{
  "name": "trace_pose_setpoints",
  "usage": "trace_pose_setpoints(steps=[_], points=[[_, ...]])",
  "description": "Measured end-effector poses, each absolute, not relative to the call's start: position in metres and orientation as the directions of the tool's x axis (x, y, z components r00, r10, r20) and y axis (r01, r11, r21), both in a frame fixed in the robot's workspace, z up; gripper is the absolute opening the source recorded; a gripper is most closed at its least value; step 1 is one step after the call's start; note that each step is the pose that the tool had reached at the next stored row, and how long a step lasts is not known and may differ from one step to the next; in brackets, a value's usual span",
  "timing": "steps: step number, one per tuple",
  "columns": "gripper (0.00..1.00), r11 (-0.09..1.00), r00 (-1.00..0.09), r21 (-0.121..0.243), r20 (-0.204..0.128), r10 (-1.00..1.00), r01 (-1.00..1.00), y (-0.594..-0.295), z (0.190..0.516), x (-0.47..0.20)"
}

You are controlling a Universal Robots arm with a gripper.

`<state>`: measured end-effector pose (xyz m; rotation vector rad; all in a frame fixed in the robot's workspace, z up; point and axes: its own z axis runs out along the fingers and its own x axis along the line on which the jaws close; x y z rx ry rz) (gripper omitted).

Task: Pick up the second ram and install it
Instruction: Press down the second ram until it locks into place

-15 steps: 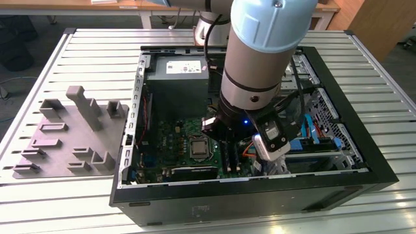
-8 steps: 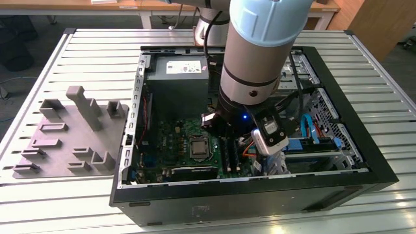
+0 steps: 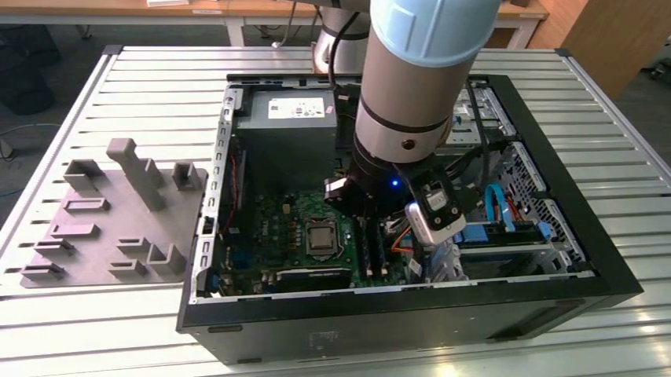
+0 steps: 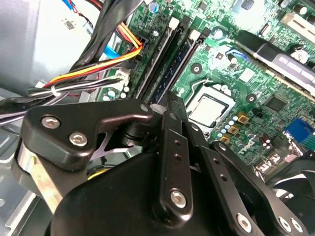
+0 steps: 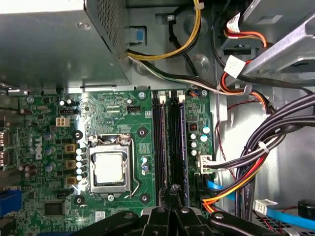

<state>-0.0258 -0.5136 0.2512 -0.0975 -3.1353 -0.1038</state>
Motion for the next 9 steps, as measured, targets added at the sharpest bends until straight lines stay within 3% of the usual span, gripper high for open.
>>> trace_pose_setpoints(steps=[9], points=[[0.11,0.996,-0.998,0.066,0.005,0.062,0.062,-0.5112,0.2513,-0.0257]])
